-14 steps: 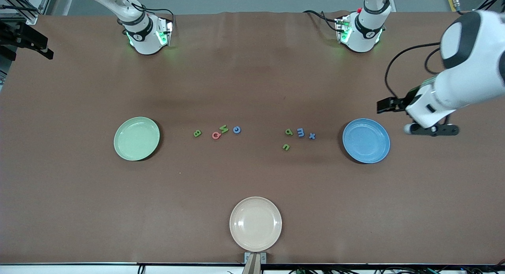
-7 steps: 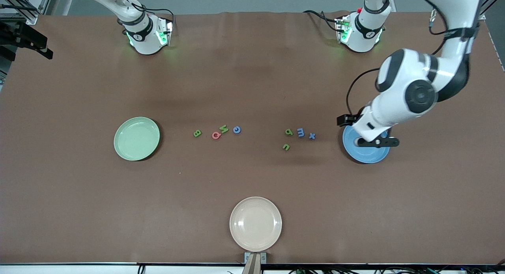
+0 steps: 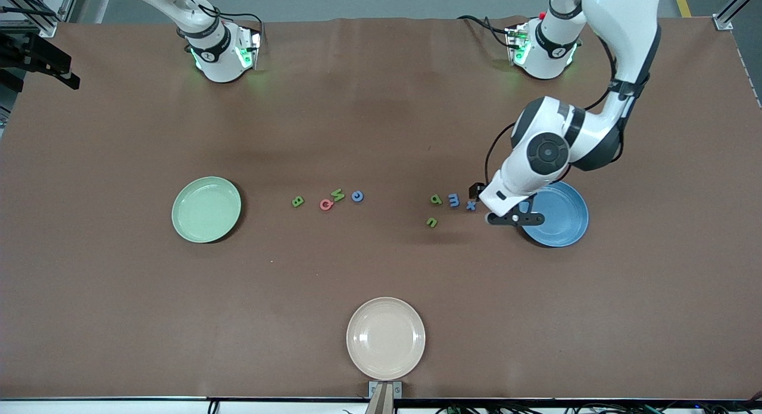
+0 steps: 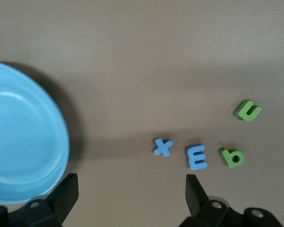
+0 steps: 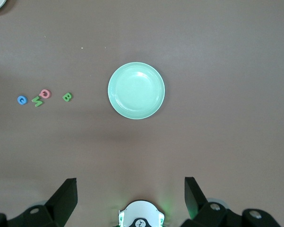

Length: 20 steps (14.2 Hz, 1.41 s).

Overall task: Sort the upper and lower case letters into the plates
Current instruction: 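Reach the left gripper down toward the blue x beside the blue plate, then grasp the blue x with the left gripper while the right gripper reaches B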

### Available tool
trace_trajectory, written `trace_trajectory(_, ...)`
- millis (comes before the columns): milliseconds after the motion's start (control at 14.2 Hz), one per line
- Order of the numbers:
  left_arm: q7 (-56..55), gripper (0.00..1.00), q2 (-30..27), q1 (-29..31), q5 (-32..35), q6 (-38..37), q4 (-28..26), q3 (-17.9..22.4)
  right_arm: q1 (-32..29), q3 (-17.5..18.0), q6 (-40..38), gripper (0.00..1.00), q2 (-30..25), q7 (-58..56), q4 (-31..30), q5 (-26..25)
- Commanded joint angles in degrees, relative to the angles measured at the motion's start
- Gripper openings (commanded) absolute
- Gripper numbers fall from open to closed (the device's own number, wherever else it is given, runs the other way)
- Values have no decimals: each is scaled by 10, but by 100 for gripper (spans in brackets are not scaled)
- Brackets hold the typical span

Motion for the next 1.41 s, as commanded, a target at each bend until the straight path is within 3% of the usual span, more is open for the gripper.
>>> trace_trajectory(0,-7,100,28,-13,14,43,-3,1,2,-5,2,100,9,-4,1,-5)
trace_trajectory(212,-7,99,41,-20,15,77,-22,1,-3,-7,8,100,41,-5,0,-11)
trace_trajectory(494,-3,88,46,-20,50,126,-61,1,-38,-7,44,100,148,-7,4,-9)
trace_trajectory(706,0,79,50,-19,58,137,-69,1,-17,-5,77,100,160,14,-6,-2)
trace_trajectory(1059,1,69,65,-21,58,169,-69,1,71,-4,160,100,160,311,-74,-1)
trace_trajectory(1342,2,66,77,-18,75,186,-68,0,125,-4,284,100,156,493,-177,30)
